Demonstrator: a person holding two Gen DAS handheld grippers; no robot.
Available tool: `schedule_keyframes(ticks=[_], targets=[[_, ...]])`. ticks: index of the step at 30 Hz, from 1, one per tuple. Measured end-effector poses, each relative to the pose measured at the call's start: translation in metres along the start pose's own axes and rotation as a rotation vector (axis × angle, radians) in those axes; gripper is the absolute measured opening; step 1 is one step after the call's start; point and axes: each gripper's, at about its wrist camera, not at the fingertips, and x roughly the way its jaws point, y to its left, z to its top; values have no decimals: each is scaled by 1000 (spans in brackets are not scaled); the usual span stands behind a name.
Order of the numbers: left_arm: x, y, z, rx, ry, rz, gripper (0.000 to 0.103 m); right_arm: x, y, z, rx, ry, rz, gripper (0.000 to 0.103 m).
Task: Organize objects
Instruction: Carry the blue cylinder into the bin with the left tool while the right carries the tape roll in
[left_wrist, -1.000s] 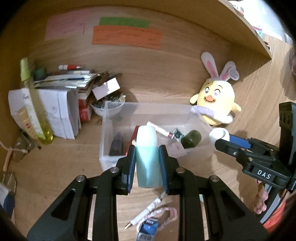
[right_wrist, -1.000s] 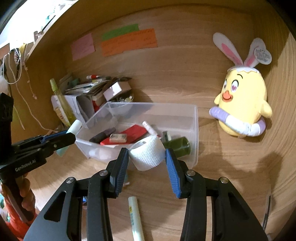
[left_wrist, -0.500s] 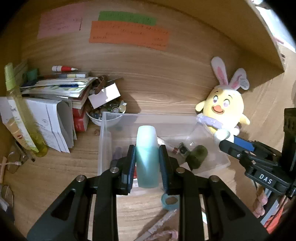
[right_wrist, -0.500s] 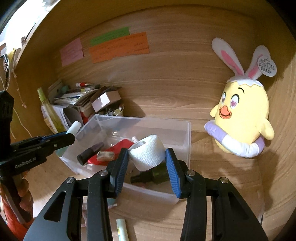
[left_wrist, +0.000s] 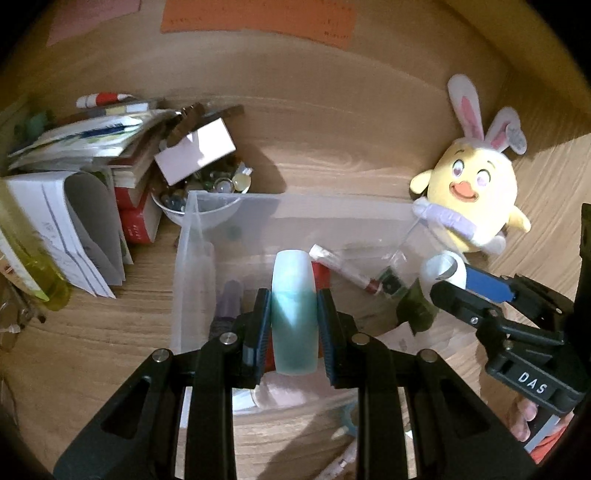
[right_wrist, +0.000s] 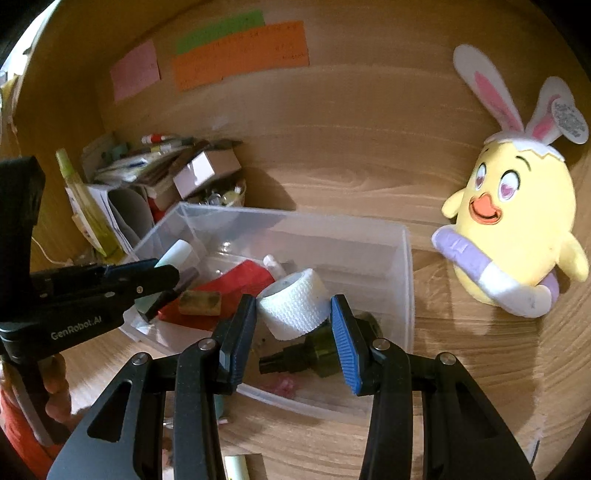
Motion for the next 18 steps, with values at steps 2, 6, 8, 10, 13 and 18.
schedule_keyframes(ticks=[2, 6, 8, 10, 13, 18], targets=[[5, 0, 1, 6, 13, 3, 24, 7, 0, -1, 5, 15, 8, 38], [13, 1, 1, 3, 35, -17, 24, 16, 1, -3, 2, 38, 12, 38], [15, 1, 0, 3, 41, -24, 24, 21, 2, -3, -5, 47, 11, 38], [16, 0, 0, 11, 48, -21, 24, 25, 5, -3, -14, 57, 11, 38], [13, -2, -2, 17, 49, -22, 25, 30, 7, -4, -23, 68, 12, 38], [6, -2, -4, 29, 32, -15, 37, 33, 4, -6, -17, 80, 1, 38]])
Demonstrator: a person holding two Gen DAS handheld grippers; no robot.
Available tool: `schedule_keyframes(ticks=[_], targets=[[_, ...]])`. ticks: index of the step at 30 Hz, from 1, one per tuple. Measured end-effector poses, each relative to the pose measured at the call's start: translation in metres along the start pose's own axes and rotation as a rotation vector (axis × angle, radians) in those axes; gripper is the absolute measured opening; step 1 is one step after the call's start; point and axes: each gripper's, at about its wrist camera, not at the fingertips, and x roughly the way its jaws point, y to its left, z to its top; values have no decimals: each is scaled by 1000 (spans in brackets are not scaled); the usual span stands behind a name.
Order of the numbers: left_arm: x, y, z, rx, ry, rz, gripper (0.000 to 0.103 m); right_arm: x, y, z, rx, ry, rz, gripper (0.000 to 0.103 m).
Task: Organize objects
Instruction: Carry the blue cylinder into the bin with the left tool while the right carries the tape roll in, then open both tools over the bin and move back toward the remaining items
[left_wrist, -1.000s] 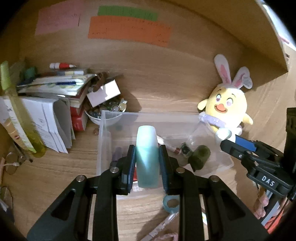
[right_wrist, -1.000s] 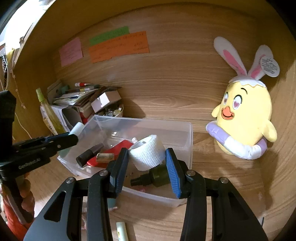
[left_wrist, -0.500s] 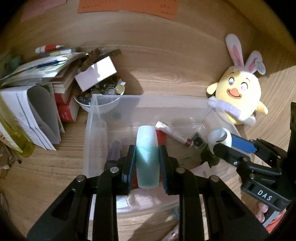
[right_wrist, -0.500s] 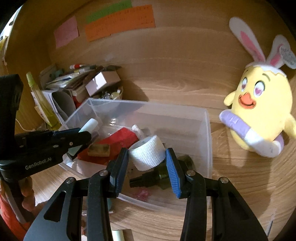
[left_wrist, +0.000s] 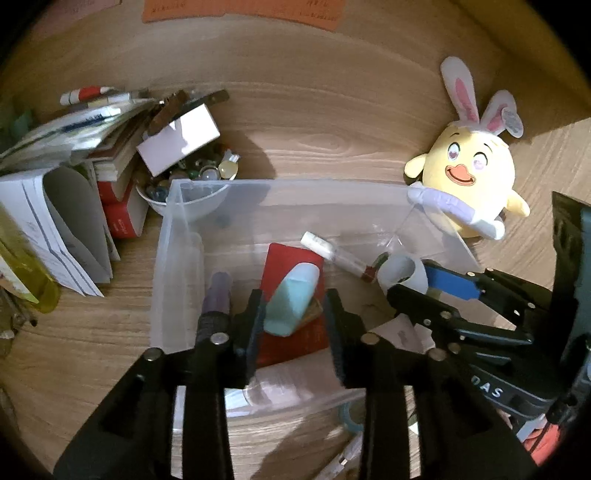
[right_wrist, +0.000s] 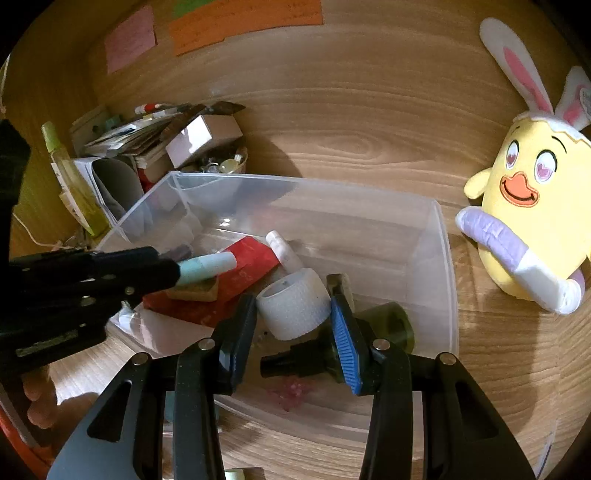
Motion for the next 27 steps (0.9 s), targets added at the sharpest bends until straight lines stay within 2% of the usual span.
schedule_keyframes(ticks=[6, 11, 14, 16, 18, 27], targets=[[-13, 0, -3, 0, -30, 9, 48, -2, 1, 0, -10, -1, -22, 38], [-33, -2, -12, 12, -87, 53, 64, -4, 1, 0, -17, 2, -35, 39], [-43, -3, -17, 16, -117, 77, 73, -6, 0, -1, -17, 2, -51, 48], [-48, -4, -19, 22, -128, 88, 74, -11, -1, -1, -13, 2, -45, 60], [-53, -4, -22, 24, -134, 91, 75, -17, -1, -3, -13, -13, -47, 63], [-71, -6, -38, 23, -145, 103, 87, -53, -6, -21, -12, -52, -63, 64]])
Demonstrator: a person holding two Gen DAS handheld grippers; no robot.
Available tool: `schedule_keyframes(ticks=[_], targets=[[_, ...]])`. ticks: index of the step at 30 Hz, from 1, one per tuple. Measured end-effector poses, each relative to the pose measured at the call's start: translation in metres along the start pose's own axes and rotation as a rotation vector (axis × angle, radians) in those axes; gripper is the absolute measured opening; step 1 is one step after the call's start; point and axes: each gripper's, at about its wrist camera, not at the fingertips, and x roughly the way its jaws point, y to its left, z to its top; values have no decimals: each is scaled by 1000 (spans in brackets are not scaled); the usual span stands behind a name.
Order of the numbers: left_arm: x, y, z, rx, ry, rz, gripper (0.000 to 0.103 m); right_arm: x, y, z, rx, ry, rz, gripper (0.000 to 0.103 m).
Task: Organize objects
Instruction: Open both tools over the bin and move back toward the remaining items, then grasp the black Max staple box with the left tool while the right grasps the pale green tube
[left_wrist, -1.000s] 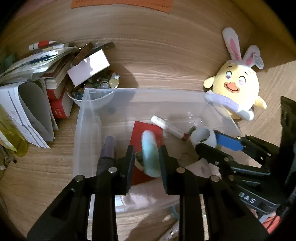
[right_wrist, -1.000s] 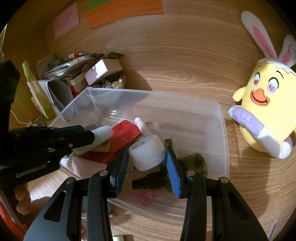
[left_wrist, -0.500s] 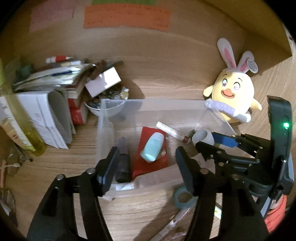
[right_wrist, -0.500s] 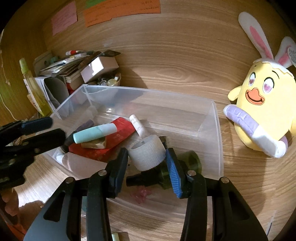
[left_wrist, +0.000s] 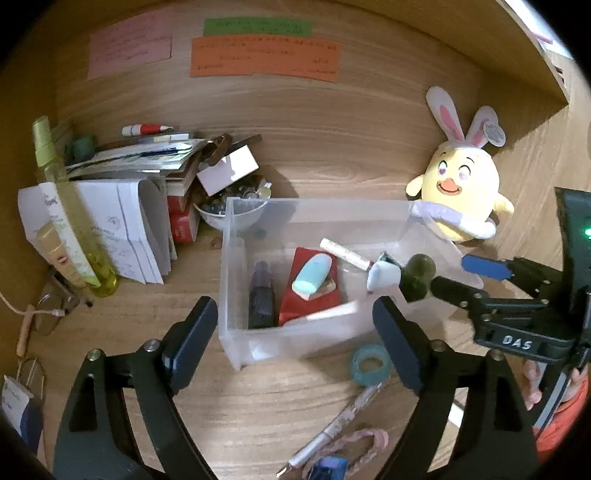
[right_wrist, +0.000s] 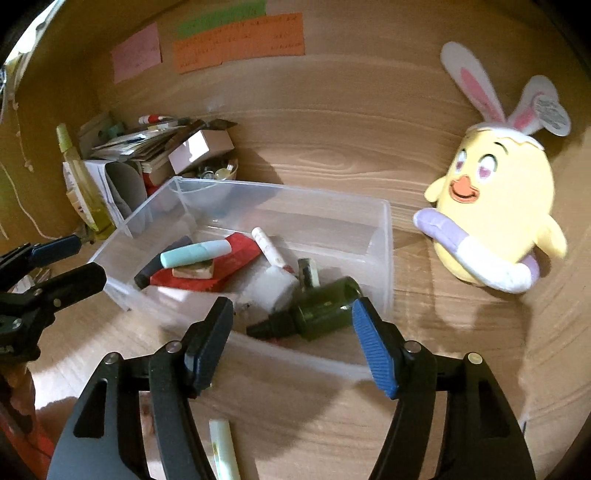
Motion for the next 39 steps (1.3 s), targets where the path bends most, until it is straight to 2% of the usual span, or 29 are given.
schedule_keyframes(ticks=[5, 9, 15, 23, 26, 28, 32, 33, 37, 39], targets=[[-4, -1, -14, 19, 29, -1, 90, -17, -2, -14, 1, -4, 8, 64], [0, -3, -26, 26, 70, -10, 90, -27, 3, -31, -24, 5, 11, 74], [11, -10, -43, 41, 132, -25, 90, -29, 9, -54, -38, 32, 23, 74], [25, -12, -67, 55, 232, -52, 90, -11, 14, -80, -18, 117, 70, 73], [18, -3, -73, 16, 245, -60, 90, -11, 17, -85, -24, 128, 81, 65], [11, 0, -78, 4, 245, -53, 90, -11, 20, -88, -31, 136, 92, 55], [-3, 1, -94, 5, 247, -33, 90, -10, 30, -91, -69, 141, 94, 44], [-4, 1, -96, 3, 245, -30, 90, -9, 33, -92, -80, 143, 94, 38], [-8, 1, -108, -5, 269, -51, 72, -4, 38, -95, -98, 167, 99, 21], [-8, -1, -110, -3, 271, -66, 66, -5, 38, -96, -99, 160, 87, 15]])
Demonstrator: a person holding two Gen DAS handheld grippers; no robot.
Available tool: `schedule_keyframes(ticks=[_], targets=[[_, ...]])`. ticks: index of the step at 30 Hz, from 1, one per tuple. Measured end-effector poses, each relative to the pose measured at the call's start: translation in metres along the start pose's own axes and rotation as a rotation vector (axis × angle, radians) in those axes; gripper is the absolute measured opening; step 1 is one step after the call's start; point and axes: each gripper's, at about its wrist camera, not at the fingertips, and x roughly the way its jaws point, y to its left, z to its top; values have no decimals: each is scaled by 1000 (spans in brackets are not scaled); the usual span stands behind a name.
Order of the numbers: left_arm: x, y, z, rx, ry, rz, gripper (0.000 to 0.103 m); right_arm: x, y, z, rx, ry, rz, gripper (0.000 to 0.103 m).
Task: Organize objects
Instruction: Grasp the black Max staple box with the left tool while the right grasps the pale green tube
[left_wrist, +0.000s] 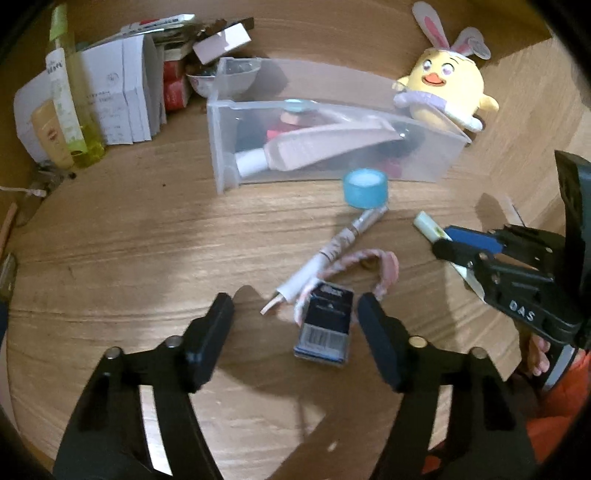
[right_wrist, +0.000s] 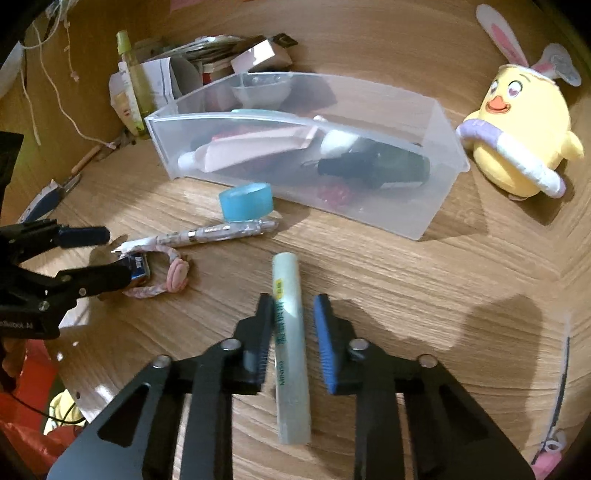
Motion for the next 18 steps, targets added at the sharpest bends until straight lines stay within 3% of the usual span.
schedule_keyframes(ticks=[6, 16, 18], targets=[[-5, -8, -5, 27, -17, -17, 63, -4, -1, -6, 18, -6, -8, 14], [-3, -19, -12, 41, -19, -9, 28, -10, -6, -11, 53, -18, -7, 14], [-3, -22, -14, 46, -24, -6, 28, -11, -6, -12, 58, -21, -1, 14]])
